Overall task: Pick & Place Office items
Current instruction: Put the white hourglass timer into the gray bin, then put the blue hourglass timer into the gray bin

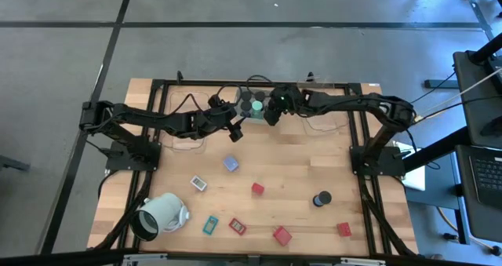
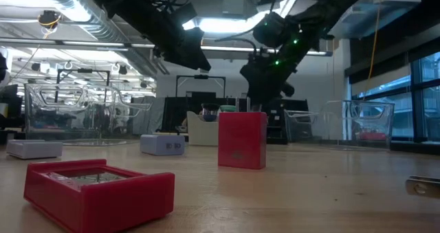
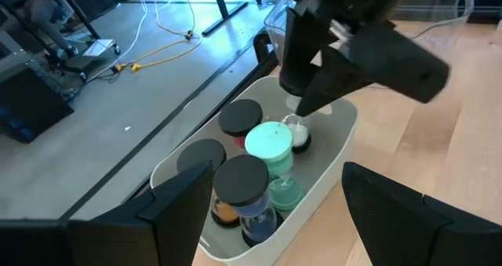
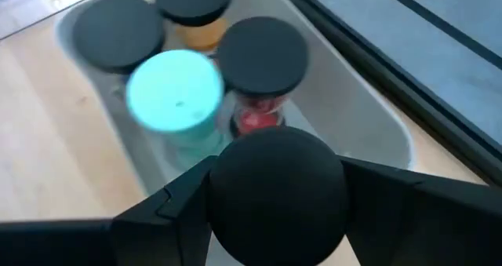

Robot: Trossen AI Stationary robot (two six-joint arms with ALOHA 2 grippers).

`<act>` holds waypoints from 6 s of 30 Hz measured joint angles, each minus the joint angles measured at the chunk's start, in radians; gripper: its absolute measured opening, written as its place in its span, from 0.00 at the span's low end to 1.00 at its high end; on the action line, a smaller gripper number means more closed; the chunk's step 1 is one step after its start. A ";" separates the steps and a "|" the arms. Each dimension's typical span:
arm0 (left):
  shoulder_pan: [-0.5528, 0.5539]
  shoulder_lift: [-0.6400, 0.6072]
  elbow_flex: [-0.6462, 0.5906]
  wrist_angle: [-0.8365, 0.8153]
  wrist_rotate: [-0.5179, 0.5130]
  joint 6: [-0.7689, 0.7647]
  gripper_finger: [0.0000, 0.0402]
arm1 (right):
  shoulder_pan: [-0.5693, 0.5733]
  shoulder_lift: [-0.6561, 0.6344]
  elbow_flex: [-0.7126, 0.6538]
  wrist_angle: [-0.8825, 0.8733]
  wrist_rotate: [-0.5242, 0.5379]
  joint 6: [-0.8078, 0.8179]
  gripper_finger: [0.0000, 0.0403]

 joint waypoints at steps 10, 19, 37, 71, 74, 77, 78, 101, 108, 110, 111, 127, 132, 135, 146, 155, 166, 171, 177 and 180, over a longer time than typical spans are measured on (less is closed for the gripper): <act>0.000 0.000 0.000 0.000 -0.003 0.002 0.69 | -0.075 0.009 0.000 0.027 -0.014 0.000 0.53; 0.000 0.000 0.000 0.001 -0.003 0.002 0.69 | -0.076 0.073 0.003 0.087 -0.045 0.000 0.53; 0.000 0.000 0.000 -0.005 -0.003 0.004 0.69 | -0.078 0.065 -0.002 0.097 -0.063 -0.003 0.69; 0.000 0.000 0.000 -0.043 0.108 0.004 0.69 | 0.653 -0.407 0.001 -0.386 0.090 0.210 0.76; -0.002 0.000 0.000 -0.047 0.172 0.004 0.69 | 0.731 -0.406 0.000 -0.431 0.103 0.342 0.76; -0.008 0.000 0.000 -0.053 0.205 0.004 0.69 | 0.803 -0.402 0.000 -0.521 0.106 0.573 0.76; -0.009 0.000 0.000 -0.053 0.207 0.005 0.69 | 0.824 -0.401 0.000 -0.557 0.106 0.663 0.76; -0.075 0.000 0.000 -0.079 0.208 0.048 0.69 | 1.105 -0.215 0.000 -0.831 -0.064 1.429 0.76; -0.099 0.000 0.000 -0.096 0.208 0.049 0.69 | 1.105 -0.164 0.000 -0.847 -0.144 1.477 0.76; -0.102 0.000 0.000 -0.100 0.208 0.049 0.69 | 1.105 -0.158 0.000 -0.848 -0.167 1.498 0.76; -0.105 0.000 0.000 -0.100 0.208 0.049 0.69 | 1.105 -0.158 0.000 -0.850 -0.179 1.505 0.76; -0.108 0.000 0.000 -0.105 0.207 0.049 0.69 | 1.106 -0.158 0.000 -0.863 -0.201 1.533 0.53; -0.108 0.000 0.000 -0.105 0.206 0.058 0.69 | 1.106 -0.158 0.000 -0.864 -0.190 1.527 0.53; -0.108 0.000 0.000 -0.105 0.198 0.065 0.69 | 1.095 -0.160 0.000 -0.865 -0.149 1.523 0.53; -0.108 0.000 0.000 -0.105 0.072 0.004 0.69 | 0.916 -0.195 0.004 -0.855 0.015 1.239 0.54; -0.108 0.000 0.000 -0.105 0.033 -0.014 0.69 | 0.656 -0.195 0.179 -0.829 0.141 0.750 0.54; -0.108 -0.124 0.000 -0.144 -0.168 -0.025 0.69 | 0.315 -0.193 0.272 -0.726 0.200 0.376 0.54; -0.089 -0.205 0.000 -0.151 -0.209 0.057 0.69 | 0.206 -0.182 0.255 -0.563 0.120 0.205 0.54; -0.040 -0.245 0.000 -0.177 -0.241 0.107 0.69 | 0.124 -0.142 0.253 -0.502 0.068 0.038 0.54; -0.017 -0.243 0.000 -0.197 -0.239 0.086 0.69 | 0.101 -0.110 0.253 -0.504 0.066 0.018 0.54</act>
